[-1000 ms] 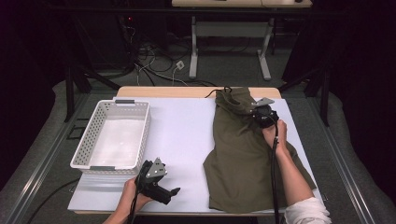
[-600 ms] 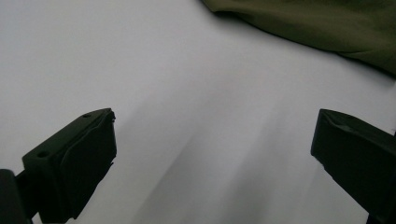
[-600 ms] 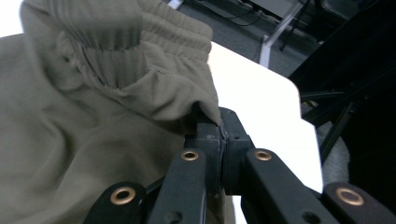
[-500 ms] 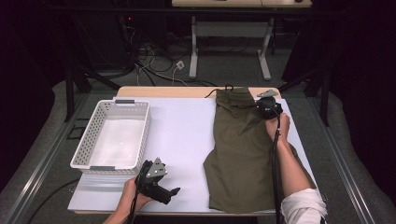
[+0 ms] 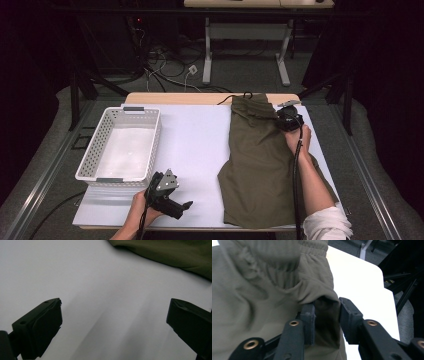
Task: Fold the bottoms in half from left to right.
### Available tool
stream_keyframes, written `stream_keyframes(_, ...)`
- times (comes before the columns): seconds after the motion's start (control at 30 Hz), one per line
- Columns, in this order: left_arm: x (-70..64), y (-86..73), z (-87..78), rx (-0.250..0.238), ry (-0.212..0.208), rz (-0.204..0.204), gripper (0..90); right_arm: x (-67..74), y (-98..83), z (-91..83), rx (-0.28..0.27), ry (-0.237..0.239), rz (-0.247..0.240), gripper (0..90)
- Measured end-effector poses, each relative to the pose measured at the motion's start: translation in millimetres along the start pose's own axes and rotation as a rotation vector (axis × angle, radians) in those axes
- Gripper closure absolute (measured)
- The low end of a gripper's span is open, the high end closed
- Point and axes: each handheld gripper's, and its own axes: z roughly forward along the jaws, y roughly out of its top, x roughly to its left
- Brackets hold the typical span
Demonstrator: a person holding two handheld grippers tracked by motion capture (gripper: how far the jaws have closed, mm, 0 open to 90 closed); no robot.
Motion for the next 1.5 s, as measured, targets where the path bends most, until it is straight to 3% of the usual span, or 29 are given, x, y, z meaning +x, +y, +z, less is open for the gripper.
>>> stream_keyframes(0.07, -0.3, 0.2, -0.4, -0.001, 0.002, 0.001, 0.0, 1.7, -2.4, -6.1, -0.011, 0.018, 0.005, 60.6)
stream_keyframes(0.17, 0.1, 0.1, -0.4, -0.003, 0.005, -0.001, 0.0, 3.5, -7.1, -16.2, -0.037, 0.040, 0.004, 61.6)
stream_keyframes(0.3, -0.9, 0.4, 0.5, -0.001, 0.000, -0.001, 0.0, 5.5, -13.6, -30.0, -0.085, 0.056, 0.002, 76.5)
stream_keyframes(0.33, -1.1, 0.6, 0.9, 0.002, 0.002, 0.003, 0.0, 6.2, -14.9, -32.0, -0.095, 0.078, 0.003, 79.4)
stream_keyframes(0.47, -1.6, 1.0, 1.4, 0.002, -0.002, 0.005, 0.0, 13.2, -17.8, -30.3, -0.080, 0.134, -0.031, 86.3)
stream_keyframes(0.57, -1.1, 0.5, 0.3, 0.000, 0.002, 0.003, 0.0, 17.4, -20.2, -26.8, -0.055, 0.143, -0.048, 86.8)
stream_keyframes(0.83, -0.8, 0.3, 1.0, 0.006, -0.002, 0.006, 0.0, 16.0, -38.5, -47.9, -0.006, 0.177, -0.066, 69.7)
stream_keyframes(1.13, -0.9, 0.3, 0.7, 0.006, -0.003, 0.006, 0.0, 6.1, -63.5, -76.2, 0.045, 0.181, -0.027, 50.9)
stream_keyframes(1.37, -1.7, 0.1, 1.1, 0.010, -0.007, 0.007, 0.0, -7.8, -77.9, -92.5, 0.089, 0.144, 0.028, 49.6)
stream_keyframes(1.5, -1.7, 0.3, 1.6, 0.011, -0.008, 0.010, 0.0, -10.9, -89.7, -95.0, 0.168, 0.174, 0.075, 50.1)
